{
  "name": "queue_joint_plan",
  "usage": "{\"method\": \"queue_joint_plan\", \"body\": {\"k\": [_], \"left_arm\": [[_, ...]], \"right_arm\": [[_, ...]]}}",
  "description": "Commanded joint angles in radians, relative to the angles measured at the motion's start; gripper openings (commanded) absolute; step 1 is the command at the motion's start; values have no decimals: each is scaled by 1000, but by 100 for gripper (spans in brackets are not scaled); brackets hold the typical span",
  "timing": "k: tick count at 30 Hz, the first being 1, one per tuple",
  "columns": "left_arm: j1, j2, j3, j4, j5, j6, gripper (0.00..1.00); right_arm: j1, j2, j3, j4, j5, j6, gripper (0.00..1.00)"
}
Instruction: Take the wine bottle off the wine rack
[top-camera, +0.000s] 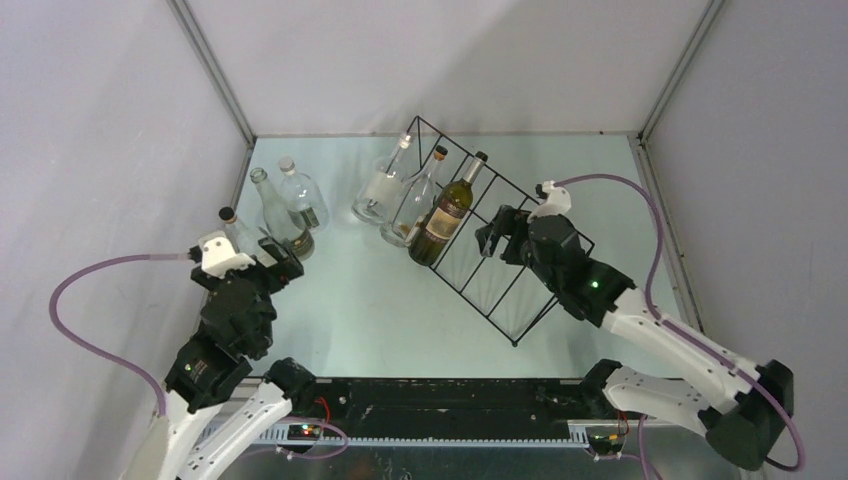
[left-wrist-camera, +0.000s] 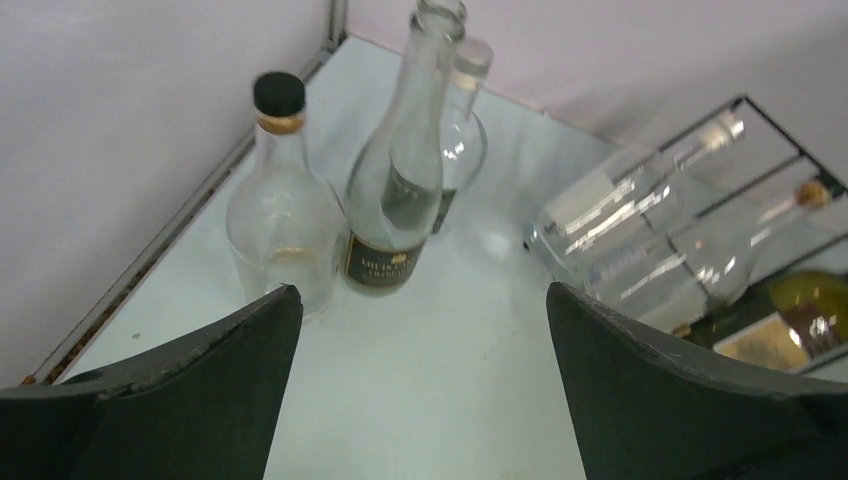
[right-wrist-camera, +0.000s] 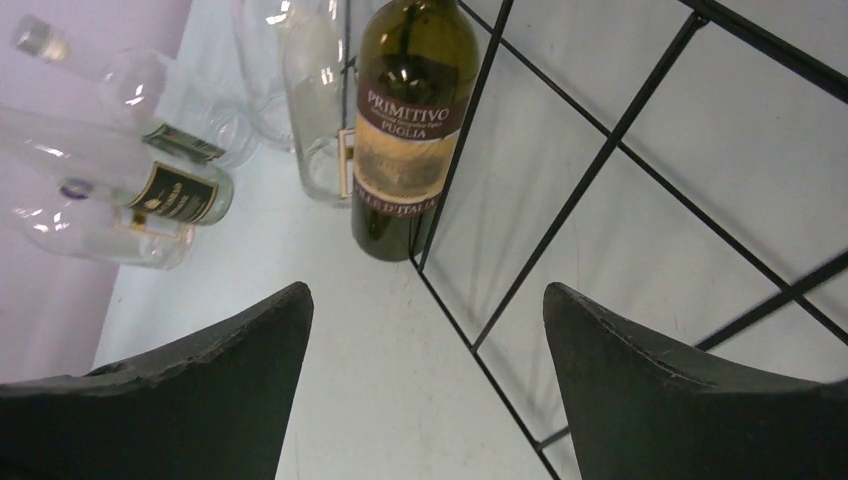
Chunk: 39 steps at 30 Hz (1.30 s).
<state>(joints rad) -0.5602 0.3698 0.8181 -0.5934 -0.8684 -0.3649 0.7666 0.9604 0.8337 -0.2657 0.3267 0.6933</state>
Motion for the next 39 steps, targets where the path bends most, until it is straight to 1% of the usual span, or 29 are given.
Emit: {"method": "queue_joint_plan", "body": {"k": [1, 4, 7, 10, 12, 14, 15, 17, 21, 25, 29, 32, 39], "left_arm": [[-93, -24, -14, -136, -41, -52, 100], [-117, -58, -38, -172, 19, -46, 100], [-126, -87, -32, -176, 86, -48, 100], [-127, -65, 7, -224, 160, -53, 100], [-127, -47, 11, -250, 175, -38, 100], [-131, -54, -5, -234, 202, -9, 100], [-133, -71, -11, -212, 249, 5, 99], [-133, -103, -34, -185, 283, 32, 100], [-133, -145, -70, -176, 270, 53, 100], [-132, -136, -79, -169, 286, 62, 100], [-133, -115, -77, -171, 288, 64, 99], [-133, -132, -80, -172, 274, 62, 100], [-133, -143, -79, -178, 262, 56, 99]], "right_arm": [[-34, 108, 92, 112, -9, -8, 88], [-57, 184, 128, 145, -39, -15, 88], [-87, 222, 139, 241, -76, -8, 86], [-126, 262, 173, 256, -75, 7, 85], [-145, 286, 194, 273, -62, 14, 84], [-163, 308, 210, 303, -61, 20, 83], [-169, 323, 218, 310, -69, 25, 82], [-179, 347, 237, 332, -81, 23, 82], [-198, 404, 278, 369, -76, 24, 78], [-220, 476, 337, 369, -96, 45, 73], [-223, 551, 414, 324, -111, 70, 71], [-221, 591, 436, 304, -89, 102, 68], [-222, 636, 462, 231, -23, 115, 66]]}}
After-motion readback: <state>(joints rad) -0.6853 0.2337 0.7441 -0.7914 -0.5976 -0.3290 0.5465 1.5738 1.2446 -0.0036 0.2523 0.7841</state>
